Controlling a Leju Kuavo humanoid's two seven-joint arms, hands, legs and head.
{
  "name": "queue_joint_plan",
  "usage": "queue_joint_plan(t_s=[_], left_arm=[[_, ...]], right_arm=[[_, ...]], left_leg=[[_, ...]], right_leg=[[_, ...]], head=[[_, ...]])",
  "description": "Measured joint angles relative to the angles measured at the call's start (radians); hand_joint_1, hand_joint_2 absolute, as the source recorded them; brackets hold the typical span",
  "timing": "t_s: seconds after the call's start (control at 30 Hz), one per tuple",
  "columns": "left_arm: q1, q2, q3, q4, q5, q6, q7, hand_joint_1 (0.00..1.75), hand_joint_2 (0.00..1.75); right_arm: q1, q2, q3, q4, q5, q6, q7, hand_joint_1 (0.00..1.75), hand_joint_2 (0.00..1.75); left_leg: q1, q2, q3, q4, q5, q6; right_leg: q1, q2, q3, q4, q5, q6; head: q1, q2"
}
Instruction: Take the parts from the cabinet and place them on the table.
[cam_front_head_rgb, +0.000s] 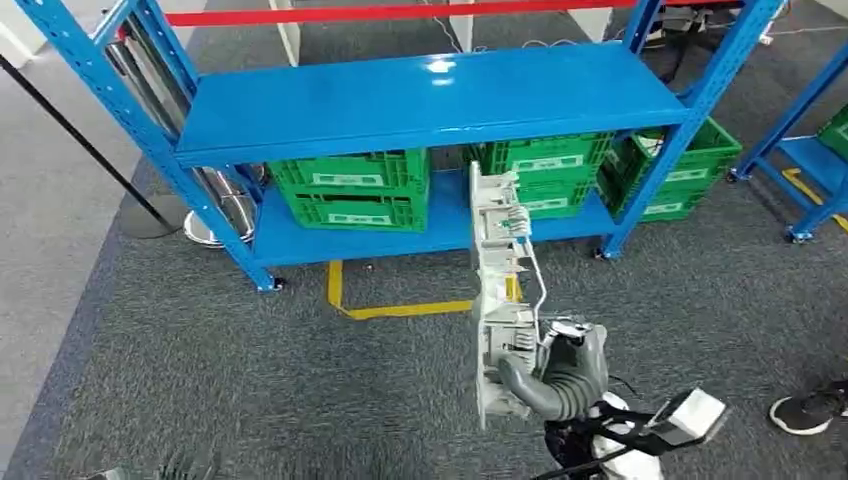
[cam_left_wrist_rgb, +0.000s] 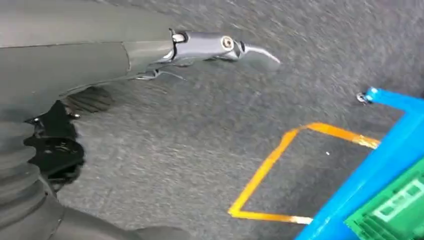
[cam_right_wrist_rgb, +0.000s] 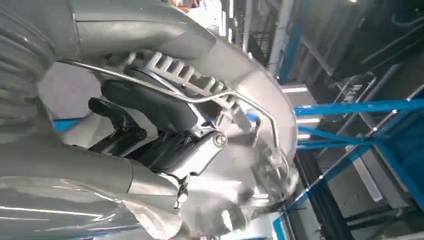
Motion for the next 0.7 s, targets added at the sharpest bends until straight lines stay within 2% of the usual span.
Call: queue_joint_plan(t_s=[0.03,0.07,0.1,0.13,0.17,0.2,0.23,0.27,0.3,0.33,0.4,0.43,0.47,0.5,0.53,0.57,0.6,0.63,0.67,0.7], left_arm=[[-0.001,0.000,0.000,0.000,0.000,-0.001,0.000,0.00,1.75],[-0.001,-0.002,0.000,0.000,-0.003,-0.002,0.000,0.00,1.75],[-0.002,-0.002,0.000,0.000,-0.005,-0.002,0.000,0.00,1.75],[-0.001,-0.002,0.000,0.000,-0.008,-0.002,0.000,0.00,1.75],[-0.001,-0.002,0.000,0.000,-0.008,-0.002,0.000,0.00,1.75],[-0.001,-0.002,0.000,0.000,-0.008,-0.002,0.000,0.00,1.75],[-0.003,-0.001,0.001,0.000,-0.008,-0.002,0.000,0.00,1.75],[-0.006,0.000,0.001,0.000,-0.009,-0.003,0.000,0.00,1.75],[-0.010,0.000,0.001,0.000,-0.009,-0.005,0.000,0.00,1.75],[-0.011,-0.001,0.001,0.000,-0.012,-0.005,0.000,0.00,1.75],[-0.010,-0.001,0.002,0.000,-0.014,-0.005,0.000,0.00,1.75],[-0.009,-0.003,0.003,0.000,-0.015,-0.005,0.000,0.00,1.75],[-0.009,-0.003,0.003,0.000,-0.017,-0.005,0.000,0.00,1.75],[-0.011,-0.001,0.003,0.000,-0.018,-0.005,0.000,0.00,1.75],[-0.011,-0.002,0.003,0.000,-0.018,-0.005,0.000,0.00,1.75],[-0.010,-0.003,0.003,0.000,-0.019,-0.005,0.000,0.00,1.75],[-0.009,-0.003,0.003,0.000,-0.019,-0.005,0.000,0.00,1.75],[-0.009,-0.004,0.003,0.000,-0.021,-0.005,0.000,0.00,1.75],[-0.009,-0.005,0.003,0.000,-0.021,-0.005,0.000,0.00,1.75],[-0.009,-0.005,0.003,0.000,-0.023,-0.005,0.000,0.00,1.75]], right_arm=[[0.000,0.000,0.000,0.001,-0.001,0.000,0.000,1.75,1.75],[0.000,0.000,0.000,0.002,0.000,0.000,0.000,1.75,1.75],[0.001,0.000,0.000,0.002,0.000,0.000,0.000,1.75,1.75],[0.001,0.000,0.000,0.002,0.000,0.000,0.000,1.75,1.75],[0.001,0.000,0.000,0.002,0.000,-0.001,0.000,1.75,1.75],[0.001,0.000,0.000,0.002,0.000,-0.001,0.000,1.75,1.75],[0.002,0.000,0.000,0.002,0.000,-0.001,0.000,1.75,1.75],[0.003,0.000,0.001,0.002,0.001,-0.001,0.000,1.75,1.75],[0.002,0.000,0.002,0.002,0.003,-0.001,0.000,1.75,1.75],[0.001,0.000,0.004,0.002,0.005,-0.002,0.000,1.75,1.75],[0.000,0.000,0.011,0.002,0.008,-0.005,0.000,1.75,1.75],[0.000,-0.002,0.011,0.003,0.009,-0.007,0.000,1.75,1.75],[0.000,-0.002,0.012,0.002,0.011,-0.008,0.000,1.75,1.75],[0.000,-0.003,0.013,0.002,0.012,-0.008,0.000,1.75,1.75],[0.000,-0.005,0.015,0.003,0.012,-0.011,0.000,1.75,1.75],[0.000,-0.006,0.016,0.002,0.013,-0.013,0.000,1.75,1.75],[0.001,-0.007,0.017,0.003,0.014,-0.015,0.000,1.75,1.75],[0.002,-0.010,0.017,0.003,0.015,-0.016,0.000,1.75,1.75],[0.003,-0.011,0.018,0.003,0.016,-0.018,0.000,1.75,1.75],[0.003,-0.011,0.019,0.003,0.017,-0.018,0.000,1.75,1.75]], left_leg=[[0.003,0.001,-0.008,0.073,-0.054,-0.005],[0.005,0.002,-0.011,0.145,-0.081,-0.009],[0.007,0.002,-0.006,0.189,-0.069,-0.011],[0.009,0.003,0.014,0.194,-0.030,-0.012],[0.009,0.004,0.050,0.162,0.015,-0.011],[0.009,0.006,0.100,0.101,0.041,-0.007],[0.008,0.013,0.165,0.015,0.036,-0.001],[0.002,0.023,0.233,-0.092,-0.015,0.008],[-0.002,0.024,0.272,-0.166,-0.038,0.013],[-0.007,0.021,0.257,-0.151,-0.024,0.014],[-0.010,0.019,0.240,-0.159,-0.003,0.027],[0.000,0.023,0.233,-0.167,0.014,0.036],[0.000,0.019,0.215,-0.168,0.026,0.045],[0.000,0.018,0.200,-0.166,0.037,0.051],[-0.001,0.013,0.181,-0.166,0.051,0.052],[-0.002,0.009,0.164,-0.165,0.065,0.053],[-0.003,0.006,0.146,-0.164,0.079,0.052],[-0.003,0.002,0.130,-0.163,0.090,0.050],[-0.002,-0.003,0.113,-0.162,0.103,0.047],[-0.002,-0.010,0.097,-0.157,0.113,0.043]], right_leg=[[0.001,-0.006,-0.017,0.004,0.013,0.000],[0.002,-0.013,-0.036,0.008,0.025,0.000],[0.002,-0.021,-0.057,0.016,0.036,0.000],[0.002,-0.026,-0.081,0.025,0.045,0.001],[0.002,-0.030,-0.103,0.034,0.054,0.003],[0.002,-0.032,-0.122,0.041,0.063,0.005],[0.002,-0.032,-0.134,0.045,0.072,0.009],[0.004,-0.034,-0.140,0.047,0.081,0.015],[0.004,-0.039,-0.142,0.046,0.091,0.023],[0.000,-0.043,-0.142,0.038,0.106,0.030],[-0.002,-0.046,-0.144,0.029,0.131,0.041],[-0.002,-0.034,-0.152,0.037,0.109,0.047],[-0.002,-0.016,-0.168,0.061,0.053,0.051],[-0.002,-0.007,-0.186,0.118,-0.011,0.053],[-0.002,-0.003,-0.202,0.201,-0.069,0.055],[-0.001,-0.001,-0.215,0.274,-0.099,0.057],[-0.001,0.000,-0.219,0.329,-0.096,0.058],[-0.001,0.000,-0.208,0.343,-0.063,0.058],[-0.001,0.000,-0.181,0.327,-0.009,0.058],[-0.002,0.004,-0.136,0.276,0.034,0.056]], head=[[0.002,0.000],[0.000,0.000],[0.001,0.000],[0.001,0.000],[0.000,0.000],[0.001,0.000],[0.000,0.000],[0.000,0.000],[0.003,0.000],[0.002,0.000],[0.000,0.000],[0.000,0.000],[0.002,0.000],[0.005,0.000],[0.005,0.000],[0.004,0.000],[0.005,0.000],[0.004,0.000],[0.005,0.000],[0.004,0.000]])
